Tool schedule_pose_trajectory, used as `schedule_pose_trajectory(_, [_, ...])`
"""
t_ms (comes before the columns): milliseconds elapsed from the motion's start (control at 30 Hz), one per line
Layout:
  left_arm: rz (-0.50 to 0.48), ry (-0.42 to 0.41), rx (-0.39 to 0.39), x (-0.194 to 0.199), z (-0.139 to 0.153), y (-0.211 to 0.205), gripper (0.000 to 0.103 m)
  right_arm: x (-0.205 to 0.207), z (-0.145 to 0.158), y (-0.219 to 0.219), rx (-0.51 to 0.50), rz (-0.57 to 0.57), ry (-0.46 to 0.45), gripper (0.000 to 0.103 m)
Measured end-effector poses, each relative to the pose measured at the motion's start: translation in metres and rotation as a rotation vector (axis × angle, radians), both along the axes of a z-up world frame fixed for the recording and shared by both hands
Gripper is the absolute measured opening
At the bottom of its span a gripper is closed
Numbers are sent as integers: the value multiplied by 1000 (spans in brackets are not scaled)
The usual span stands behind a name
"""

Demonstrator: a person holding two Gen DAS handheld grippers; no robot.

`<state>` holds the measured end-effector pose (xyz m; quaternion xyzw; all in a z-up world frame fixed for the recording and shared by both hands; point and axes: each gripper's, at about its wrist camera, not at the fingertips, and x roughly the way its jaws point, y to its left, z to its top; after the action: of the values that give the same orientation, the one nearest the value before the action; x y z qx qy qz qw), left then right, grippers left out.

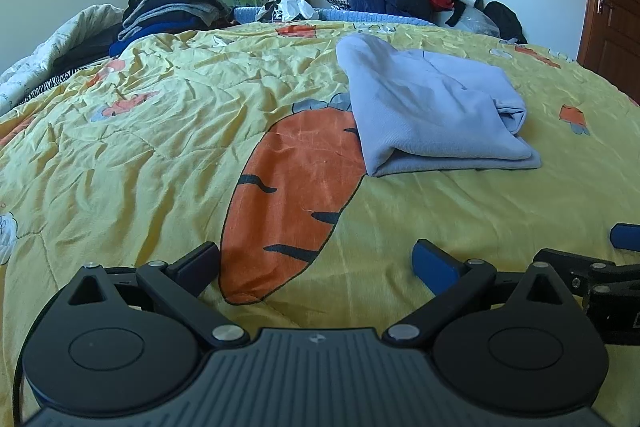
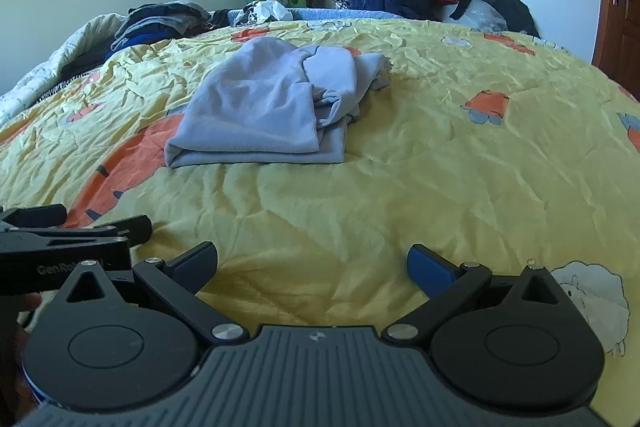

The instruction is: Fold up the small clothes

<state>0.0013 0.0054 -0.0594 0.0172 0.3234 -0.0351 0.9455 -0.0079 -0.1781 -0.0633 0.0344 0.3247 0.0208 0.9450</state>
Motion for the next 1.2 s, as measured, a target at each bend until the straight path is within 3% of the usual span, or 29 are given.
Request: schedule_pose_trajectory(1200, [6,-4,1,-1,-1,3,103,2,-6,-4,-59,12,-3,103])
